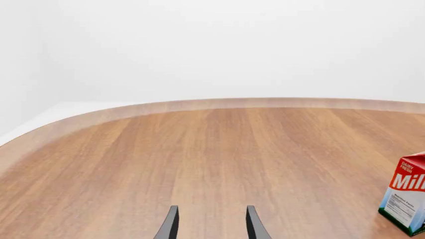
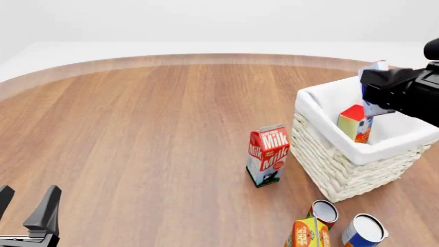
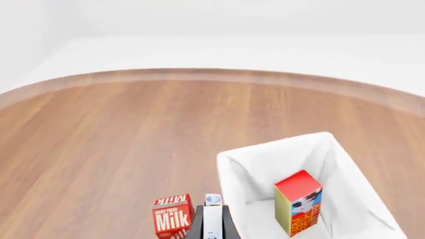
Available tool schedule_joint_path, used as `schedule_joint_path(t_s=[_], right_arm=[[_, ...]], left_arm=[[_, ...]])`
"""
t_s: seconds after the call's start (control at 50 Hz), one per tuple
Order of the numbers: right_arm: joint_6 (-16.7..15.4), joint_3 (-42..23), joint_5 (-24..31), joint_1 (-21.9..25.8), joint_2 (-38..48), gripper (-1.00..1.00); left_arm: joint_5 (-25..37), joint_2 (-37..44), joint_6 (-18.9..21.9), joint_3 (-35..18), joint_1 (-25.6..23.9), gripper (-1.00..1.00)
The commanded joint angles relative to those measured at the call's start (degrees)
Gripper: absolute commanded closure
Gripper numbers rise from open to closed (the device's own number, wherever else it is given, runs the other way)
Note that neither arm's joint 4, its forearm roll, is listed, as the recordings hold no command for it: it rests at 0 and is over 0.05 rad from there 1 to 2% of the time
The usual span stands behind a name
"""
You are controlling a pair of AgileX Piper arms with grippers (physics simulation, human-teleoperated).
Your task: Pick up the cream cheese box and the butter, and put them in the basket.
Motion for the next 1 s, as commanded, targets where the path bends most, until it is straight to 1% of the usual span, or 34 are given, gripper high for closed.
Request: schedule_joint_path(t_s=[0.02,0.28,0.52,0.68,0.82,1.0], right_arm=[[0.4,1.0,-4.5,-4.3,3.7,1.00],[0.7,2.5,-8.0,-7.5,6.9,1.00],[0.8,1.7,-8.7,-9.5,8.4,1.00],[0.2,1.1,-9.5,-10.7,9.7,1.00],[0.5,0.8,-9.7,-11.6,10.6,1.00],[0.3,0.9,-11.5,-12.8,13.5,1.00]], left_arm=[[0.0,0.0,0.0,0.0,0.0,-1.00],[0.0,0.0,0.0,0.0,0.0,-1.00],[0.0,0.0,0.0,0.0,0.0,-1.00],[0.0,0.0,0.0,0.0,0.0,-1.00],[0.0,0.0,0.0,0.0,0.0,-1.00],[0.0,0.0,0.0,0.0,0.0,-1.00]])
